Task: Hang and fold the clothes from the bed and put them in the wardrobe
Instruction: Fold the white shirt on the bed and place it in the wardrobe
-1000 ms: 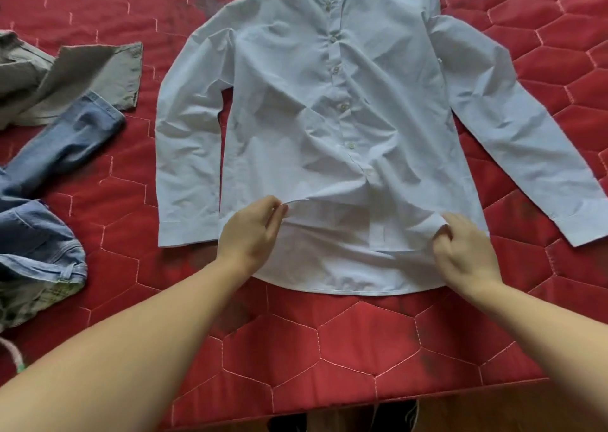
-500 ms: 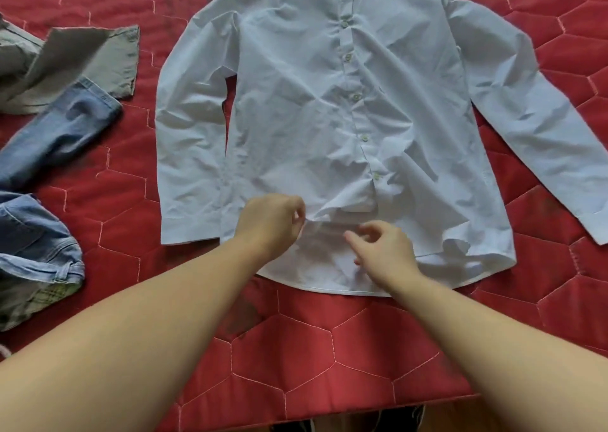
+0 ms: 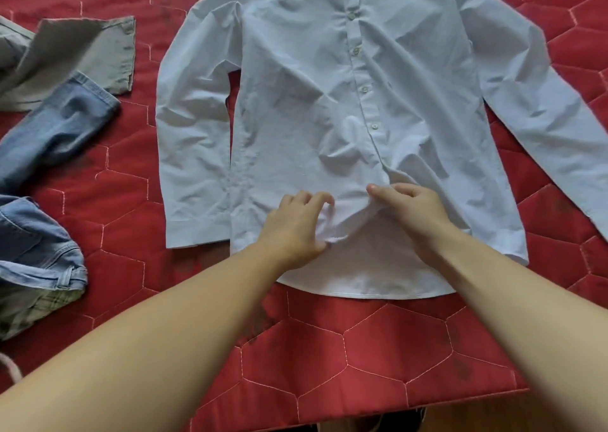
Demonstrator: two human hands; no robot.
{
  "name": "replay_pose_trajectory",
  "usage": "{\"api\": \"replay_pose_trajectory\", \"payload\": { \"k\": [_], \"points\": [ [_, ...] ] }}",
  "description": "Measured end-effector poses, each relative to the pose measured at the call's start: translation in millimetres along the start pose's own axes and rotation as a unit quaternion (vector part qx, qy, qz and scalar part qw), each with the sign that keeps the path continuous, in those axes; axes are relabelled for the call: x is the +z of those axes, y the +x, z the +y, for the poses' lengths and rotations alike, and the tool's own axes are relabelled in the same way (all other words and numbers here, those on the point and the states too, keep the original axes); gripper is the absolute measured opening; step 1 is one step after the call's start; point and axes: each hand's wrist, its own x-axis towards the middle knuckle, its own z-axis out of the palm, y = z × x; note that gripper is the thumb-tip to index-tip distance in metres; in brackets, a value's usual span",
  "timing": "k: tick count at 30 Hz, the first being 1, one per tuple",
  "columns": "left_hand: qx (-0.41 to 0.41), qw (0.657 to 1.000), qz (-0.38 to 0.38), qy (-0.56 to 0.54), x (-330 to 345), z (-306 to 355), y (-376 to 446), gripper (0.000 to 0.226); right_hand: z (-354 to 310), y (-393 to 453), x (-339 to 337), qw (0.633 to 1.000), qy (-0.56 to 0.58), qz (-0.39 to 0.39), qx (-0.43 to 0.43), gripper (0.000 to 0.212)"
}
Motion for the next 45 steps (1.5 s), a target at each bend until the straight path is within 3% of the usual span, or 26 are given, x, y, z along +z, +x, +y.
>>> {"api": "replay_pose_trajectory", "payload": {
  "k": [2, 3, 5, 7, 12, 16, 18, 21, 24, 26, 28, 32, 36, 39, 42, 45],
  "points": [
    [-0.017, 0.993, 0.095, -0.067, -2.7, -1.3, 0.2, 0.025, 0.6, -4.9, -10.9, 0.999, 0.015, -0.037, 0.014, 0.017],
    [-0.025, 0.985, 0.131, -0.113, -5.5, -1.9, -1.0, 0.018, 1.7, -6.2, -15.8, 0.999, 0.015, -0.048, 0.018, 0.016],
    [0.01, 0.972, 0.18, -0.15, -11.6, -3.7, -8.2, 0.015, 5.6, -10.2, -21.9, 0.998, 0.007, -0.051, 0.032, 0.016],
    [0.064, 0.971, 0.201, -0.111, -13.6, -9.4, -18.2, 0.016, 12.5, -15.9, -21.5, 0.997, -0.002, -0.042, 0.068, 0.013],
    [0.084, 0.992, 0.089, 0.029, 2.1, -32.8, -32.2, 0.011, 43.0, -32.5, -15.0, 0.983, -0.054, -0.052, 0.165, 0.013],
    [0.091, 0.992, 0.025, 0.085, 17.1, -20.1, -39.0, 0.05, 56.3, -47.8, -27.0, 0.974, -0.095, -0.065, 0.195, 0.022],
    [0.105, 0.99, 0.01, 0.092, 28.3, 0.6, -36.0, 0.058, 62.3, -57.4, -38.1, 0.981, -0.066, 0.005, 0.185, 0.028],
    [0.101, 0.992, 0.023, 0.077, 43.2, 29.7, -26.0, 0.038, 63.5, -63.8, -52.7, 0.974, 0.053, 0.15, 0.164, 0.032],
    [0.063, 0.997, 0.027, 0.03, 49.6, 41.6, -20.1, 0.021, 51.6, -53.7, -59.5, 0.951, 0.175, 0.195, 0.166, 0.03],
    [0.053, 0.998, 0.004, 0.018, 49.1, 41.0, -20.2, 0.023, 41.0, -46.0, -60.2, 0.952, 0.196, 0.182, 0.151, 0.015],
    [0.05, 0.998, -0.023, -0.01, 45.1, 41.8, -21.8, 0.042, 32.7, -43.0, -62.0, 0.963, 0.192, 0.145, 0.119, 0.003],
    [0.02, 0.984, 0.023, -0.174, 38.8, 66.4, -15.0, 0.07, 28.8, -57.5, -68.8, 0.957, 0.254, 0.005, 0.137, 0.015],
    [0.124, 0.987, 0.104, -0.023, 37.5, 95.1, -1.1, 0.073, 33.1, -69.5, -81.1, 0.923, 0.325, -0.068, 0.193, 0.017],
    [0.192, 0.973, 0.125, -0.004, 36.3, 103.1, 1.9, 0.06, 38.2, -70.6, -90.2, 0.903, 0.352, -0.099, 0.226, 0.02],
    [0.208, 0.967, 0.134, 0.065, 40.8, 98.9, -4.1, 0.049, 50.1, -69.9, -92.8, 0.927, 0.266, -0.104, 0.244, 0.02],
    [0.179, 0.975, 0.086, 0.1, 49.3, 86.1, -10.8, 0.037, 65.9, -68.6, -99.6, 0.972, 0.072, -0.023, 0.224, 0.033]
  ]
}}
